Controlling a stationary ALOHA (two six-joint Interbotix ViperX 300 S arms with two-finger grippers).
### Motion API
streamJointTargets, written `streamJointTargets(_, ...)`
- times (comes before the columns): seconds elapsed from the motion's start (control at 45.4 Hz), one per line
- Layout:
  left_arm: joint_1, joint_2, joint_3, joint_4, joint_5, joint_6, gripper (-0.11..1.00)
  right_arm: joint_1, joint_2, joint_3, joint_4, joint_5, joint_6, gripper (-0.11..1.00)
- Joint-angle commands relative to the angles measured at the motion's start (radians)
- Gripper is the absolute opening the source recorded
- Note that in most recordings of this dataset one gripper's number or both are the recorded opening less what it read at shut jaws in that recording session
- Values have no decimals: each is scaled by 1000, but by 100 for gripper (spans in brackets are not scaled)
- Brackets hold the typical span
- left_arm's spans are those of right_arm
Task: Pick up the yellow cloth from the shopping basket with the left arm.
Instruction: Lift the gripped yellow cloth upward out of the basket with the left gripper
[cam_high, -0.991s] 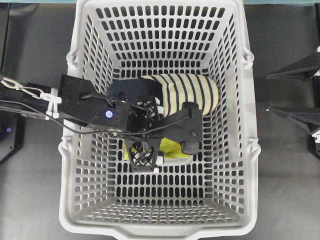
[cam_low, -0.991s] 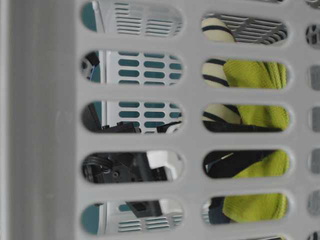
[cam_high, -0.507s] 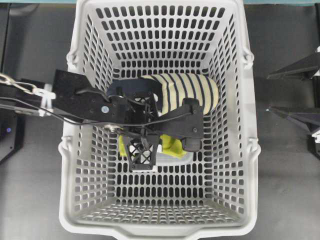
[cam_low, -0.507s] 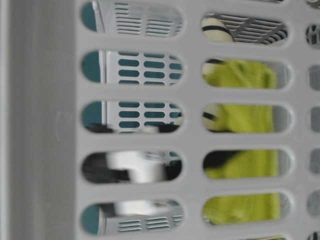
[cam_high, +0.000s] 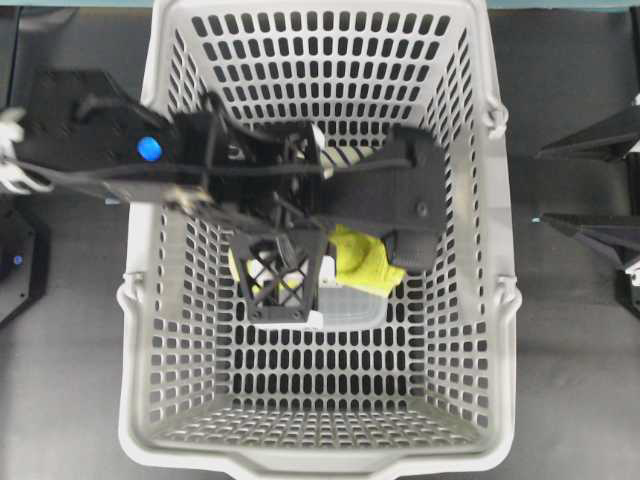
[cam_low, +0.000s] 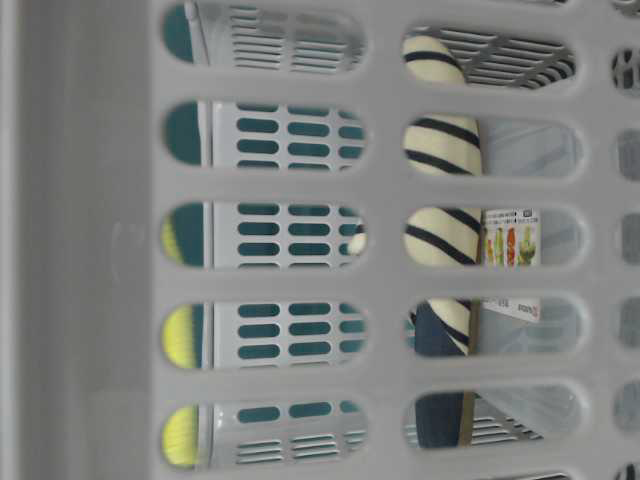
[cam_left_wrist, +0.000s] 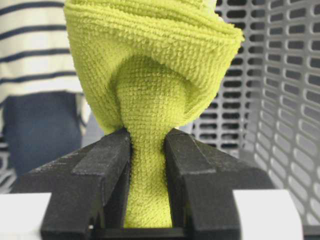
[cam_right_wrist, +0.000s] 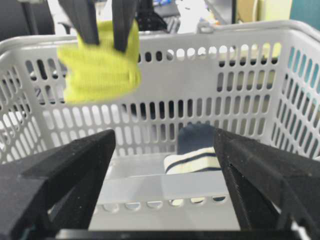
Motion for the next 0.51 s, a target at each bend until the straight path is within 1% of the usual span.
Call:
streamJointTargets(0.0, 6, -20, -57, 2, 51, -2, 19, 0, 2, -9, 3, -5, 0, 76)
streamJointTargets(0.485, 8, -17, -57, 3, 54, -9, 19, -2, -14, -9, 3, -5, 0, 76)
